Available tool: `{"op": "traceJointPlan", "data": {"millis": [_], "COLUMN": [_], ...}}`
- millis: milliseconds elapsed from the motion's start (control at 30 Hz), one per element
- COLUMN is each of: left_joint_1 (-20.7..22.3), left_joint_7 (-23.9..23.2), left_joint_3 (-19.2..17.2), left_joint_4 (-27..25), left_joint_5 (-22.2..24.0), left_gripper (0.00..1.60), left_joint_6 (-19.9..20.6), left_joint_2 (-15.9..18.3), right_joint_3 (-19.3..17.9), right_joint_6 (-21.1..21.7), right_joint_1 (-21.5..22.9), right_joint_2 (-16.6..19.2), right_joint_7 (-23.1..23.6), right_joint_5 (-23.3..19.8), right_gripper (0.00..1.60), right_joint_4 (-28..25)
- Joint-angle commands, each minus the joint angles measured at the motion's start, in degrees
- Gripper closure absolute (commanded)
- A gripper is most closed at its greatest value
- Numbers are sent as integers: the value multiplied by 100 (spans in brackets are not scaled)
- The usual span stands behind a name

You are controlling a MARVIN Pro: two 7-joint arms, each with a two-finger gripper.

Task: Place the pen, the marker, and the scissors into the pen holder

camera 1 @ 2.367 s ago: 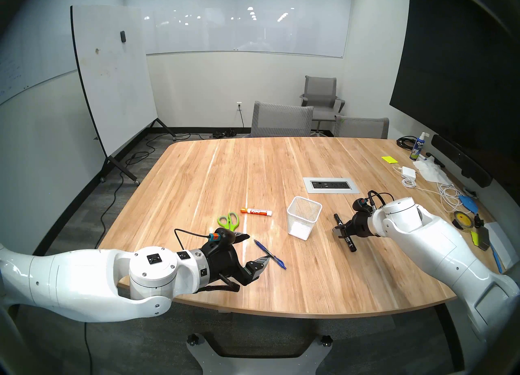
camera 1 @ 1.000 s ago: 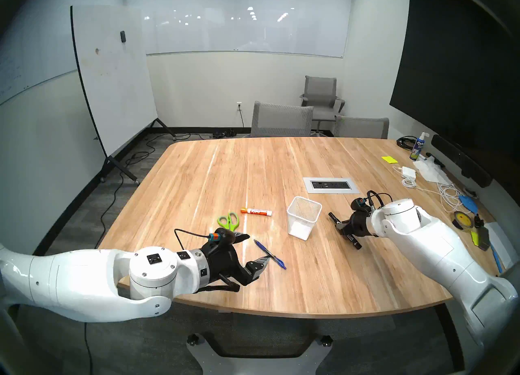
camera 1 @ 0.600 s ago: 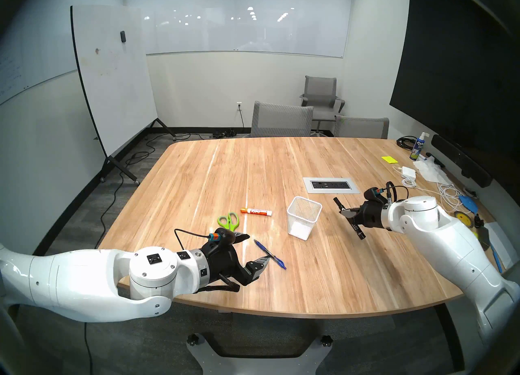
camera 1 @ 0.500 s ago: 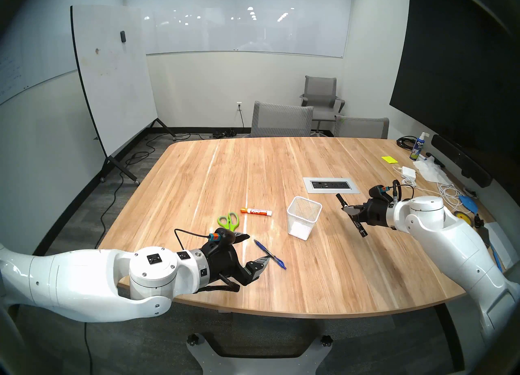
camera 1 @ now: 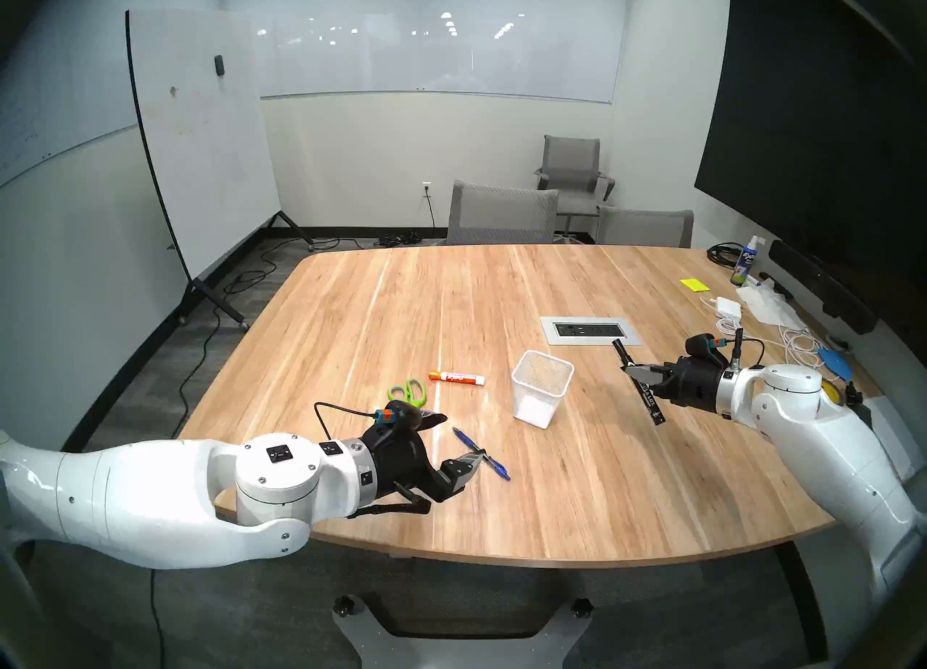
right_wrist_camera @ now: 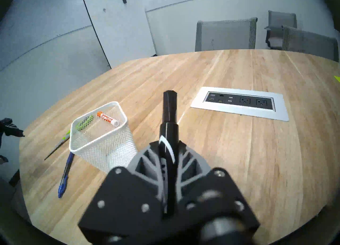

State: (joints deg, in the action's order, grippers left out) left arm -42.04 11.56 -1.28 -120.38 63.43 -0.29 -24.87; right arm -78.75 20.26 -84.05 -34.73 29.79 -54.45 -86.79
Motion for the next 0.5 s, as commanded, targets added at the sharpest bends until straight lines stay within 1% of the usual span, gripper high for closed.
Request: {"op": "traceJointPlan", "data": {"millis": [0,200,467], "left_joint_1": [158,243,391], "left_joint_7": [-154,-314,-363], "left_joint_3": [-134,-258,-403], "left_joint_4": [53,52,-2], "left_joint_5": [112,250,430], "left_gripper": [0,0,0], "left_joint_6": [37,-30,96], "left_joint_2": [-204,-340,-537], "right_joint_3": [-230,-339,-435], "right_joint_6": [-340,-530,-745], "right_joint_1": [-65,-139,-211], "right_joint_2": [30,16,-1], "right_joint_7": [375,702,1195], "right_joint_5": [-183,-291,-406], "right_gripper": [160,160,160], "right_joint_4": [79,181,322]}}
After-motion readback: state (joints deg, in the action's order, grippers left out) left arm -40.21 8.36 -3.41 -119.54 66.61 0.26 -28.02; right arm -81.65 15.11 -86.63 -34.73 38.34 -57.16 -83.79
